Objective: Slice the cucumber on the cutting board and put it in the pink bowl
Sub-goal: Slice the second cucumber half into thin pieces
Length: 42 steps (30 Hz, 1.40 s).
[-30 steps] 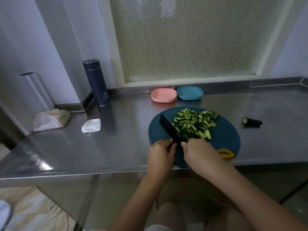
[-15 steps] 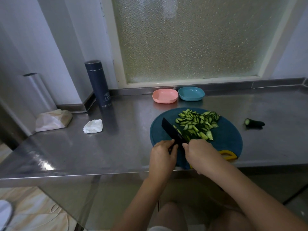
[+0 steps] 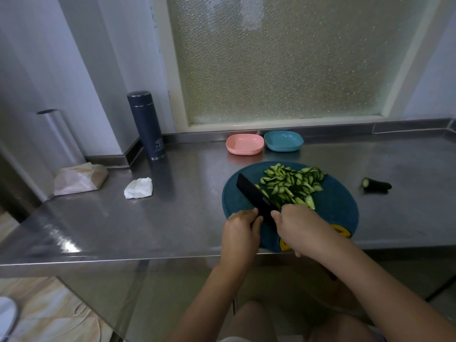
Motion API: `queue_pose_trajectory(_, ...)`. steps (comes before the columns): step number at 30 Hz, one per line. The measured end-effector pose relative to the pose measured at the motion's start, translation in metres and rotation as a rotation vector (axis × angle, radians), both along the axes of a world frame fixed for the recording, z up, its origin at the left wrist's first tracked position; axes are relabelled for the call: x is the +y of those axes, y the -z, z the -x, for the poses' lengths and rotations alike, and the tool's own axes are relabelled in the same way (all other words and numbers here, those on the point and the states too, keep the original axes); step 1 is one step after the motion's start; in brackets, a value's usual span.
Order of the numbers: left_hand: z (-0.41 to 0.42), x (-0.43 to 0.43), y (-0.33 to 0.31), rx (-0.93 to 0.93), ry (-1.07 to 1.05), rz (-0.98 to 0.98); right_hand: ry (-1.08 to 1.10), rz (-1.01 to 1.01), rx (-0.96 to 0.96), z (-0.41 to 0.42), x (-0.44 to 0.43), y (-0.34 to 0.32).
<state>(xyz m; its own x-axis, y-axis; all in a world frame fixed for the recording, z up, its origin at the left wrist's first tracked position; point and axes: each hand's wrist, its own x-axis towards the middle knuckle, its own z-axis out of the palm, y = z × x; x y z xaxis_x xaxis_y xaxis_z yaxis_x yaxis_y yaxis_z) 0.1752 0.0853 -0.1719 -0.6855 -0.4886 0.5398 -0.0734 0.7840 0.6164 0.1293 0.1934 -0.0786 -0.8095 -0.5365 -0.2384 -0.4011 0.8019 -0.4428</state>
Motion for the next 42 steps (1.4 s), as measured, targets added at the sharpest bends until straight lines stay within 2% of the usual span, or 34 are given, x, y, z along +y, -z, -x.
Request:
queue_pose_trajectory(7, 0.001, -0.001, -0.001, -0.003, -0.015, 0.01, -0.036, -0.057, 0.151, -0.002, -0.016, 0.014)
queue_pose_trajectory(15, -0.001, 0.002, -0.004, 0.02, -0.027, -0.044, 0.049, -0.098, 0.032, 0.003, -0.009, 0.013)
queue_pose_trajectory(22, -0.003, 0.003, -0.006, 0.023, -0.031, -0.049, 0.001, -0.017, 0.071, -0.004, 0.002, 0.007)
queue_pose_trajectory(33, -0.003, 0.001, -0.004, 0.025, -0.03, -0.025, 0.036, 0.008, -0.002, -0.005, 0.001, 0.0)
queue_pose_trajectory(37, -0.004, -0.001, -0.004, 0.013, 0.01, 0.009, 0.11, 0.075, -0.092, -0.001, -0.005, -0.001)
queue_pose_trajectory(42, -0.006, -0.006, -0.002, -0.002, 0.058, 0.015, 0.041, 0.041, 0.022, -0.002, -0.017, 0.011)
